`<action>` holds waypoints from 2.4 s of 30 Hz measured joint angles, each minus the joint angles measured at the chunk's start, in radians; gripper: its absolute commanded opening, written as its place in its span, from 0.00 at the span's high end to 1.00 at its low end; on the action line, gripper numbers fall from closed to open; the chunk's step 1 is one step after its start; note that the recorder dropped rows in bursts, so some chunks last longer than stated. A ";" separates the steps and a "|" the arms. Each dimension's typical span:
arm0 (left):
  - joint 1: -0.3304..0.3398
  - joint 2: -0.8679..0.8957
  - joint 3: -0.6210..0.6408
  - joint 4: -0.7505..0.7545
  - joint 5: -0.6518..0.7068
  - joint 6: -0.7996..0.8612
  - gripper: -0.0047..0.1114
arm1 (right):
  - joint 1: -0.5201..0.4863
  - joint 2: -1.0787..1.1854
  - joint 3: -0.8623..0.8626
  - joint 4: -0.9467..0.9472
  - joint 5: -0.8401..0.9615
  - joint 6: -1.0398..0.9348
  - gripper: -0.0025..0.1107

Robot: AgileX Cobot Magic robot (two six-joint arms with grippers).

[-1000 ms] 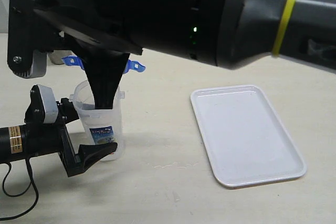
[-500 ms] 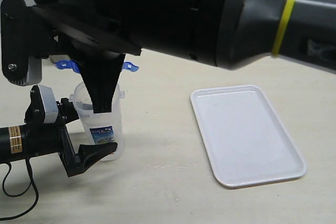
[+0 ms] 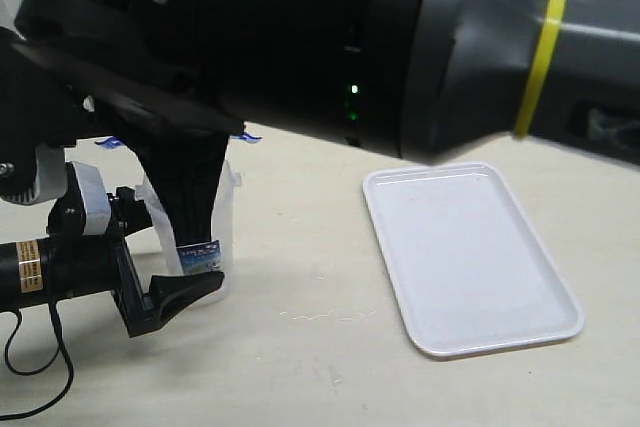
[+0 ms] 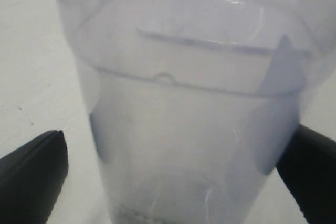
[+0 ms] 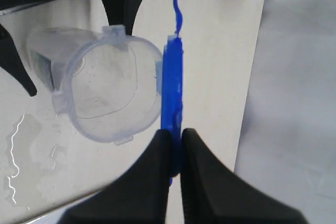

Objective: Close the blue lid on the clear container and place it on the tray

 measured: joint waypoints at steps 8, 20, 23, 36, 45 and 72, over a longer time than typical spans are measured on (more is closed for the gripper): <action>0.000 0.000 0.000 0.000 0.000 0.000 0.05 | 0.000 0.000 0.000 0.000 -0.001 0.000 0.94; 0.000 0.000 0.000 0.000 0.000 0.000 0.05 | 0.000 0.000 0.000 0.045 -0.023 -0.023 0.94; 0.000 0.000 0.000 0.000 0.000 0.000 0.05 | 0.000 0.007 0.000 0.045 -0.007 -0.028 0.94; 0.000 0.000 0.000 0.000 0.000 0.000 0.05 | 0.000 0.057 0.000 0.091 0.015 -0.042 0.94; 0.000 0.000 0.000 0.000 0.000 0.000 0.05 | 0.000 0.057 0.000 0.139 0.045 -0.053 0.94; 0.000 0.000 0.000 0.000 0.000 0.000 0.05 | 0.001 0.090 -0.004 0.151 0.045 -0.055 0.93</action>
